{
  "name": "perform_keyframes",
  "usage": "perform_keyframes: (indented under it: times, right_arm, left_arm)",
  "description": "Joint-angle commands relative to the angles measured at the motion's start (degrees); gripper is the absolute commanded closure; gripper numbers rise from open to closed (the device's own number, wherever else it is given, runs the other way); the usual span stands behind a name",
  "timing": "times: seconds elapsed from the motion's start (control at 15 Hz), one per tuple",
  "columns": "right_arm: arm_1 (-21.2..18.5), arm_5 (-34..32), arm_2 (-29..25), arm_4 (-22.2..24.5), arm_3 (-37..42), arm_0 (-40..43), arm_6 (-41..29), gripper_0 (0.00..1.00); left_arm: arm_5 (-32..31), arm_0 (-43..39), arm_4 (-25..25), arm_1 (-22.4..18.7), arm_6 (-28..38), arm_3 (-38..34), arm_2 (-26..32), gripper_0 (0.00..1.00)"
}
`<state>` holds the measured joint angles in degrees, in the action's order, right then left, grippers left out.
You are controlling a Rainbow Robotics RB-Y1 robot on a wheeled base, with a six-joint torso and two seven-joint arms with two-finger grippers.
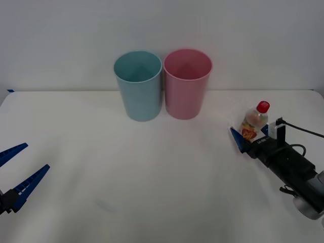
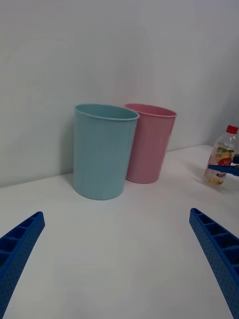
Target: Grasp the object on the table and drop it into the matching bin: aluminum can to the light blue bin, PET bottle to the pink bin.
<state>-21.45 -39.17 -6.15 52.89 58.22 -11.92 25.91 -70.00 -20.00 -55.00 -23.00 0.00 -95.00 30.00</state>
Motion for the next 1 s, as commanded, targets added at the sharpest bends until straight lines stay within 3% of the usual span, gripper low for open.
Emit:
perform_keyframes:
  times: [0.07, 0.6, 0.8, 1.0]
  right_arm:
    - [0.0, -0.1, 0.0, -0.1, 0.0, 0.1, 0.5, 1.0]
    - [0.0, -2.3, -0.1, -0.3, 1.5, 0.3, 0.6, 1.0]
    - [-0.4, -1.7, -0.1, -0.3, 7.8, 3.0, -0.8, 1.0]
    - [-1.6, -1.7, 0.0, 0.2, 14.6, 6.0, -6.7, 1.0]
  left_arm:
    - [0.0, 0.0, 0.0, 0.0, 0.0, 0.0, 0.0, 0.0]
    - [0.0, 0.0, 0.0, 0.0, 0.0, 0.0, 0.0, 0.0]
    - [0.0, 0.0, 0.0, 0.0, 0.0, 0.0, 0.0, 0.0]
    - [0.0, 0.0, 0.0, 0.0, 0.0, 0.0, 0.0, 0.0]
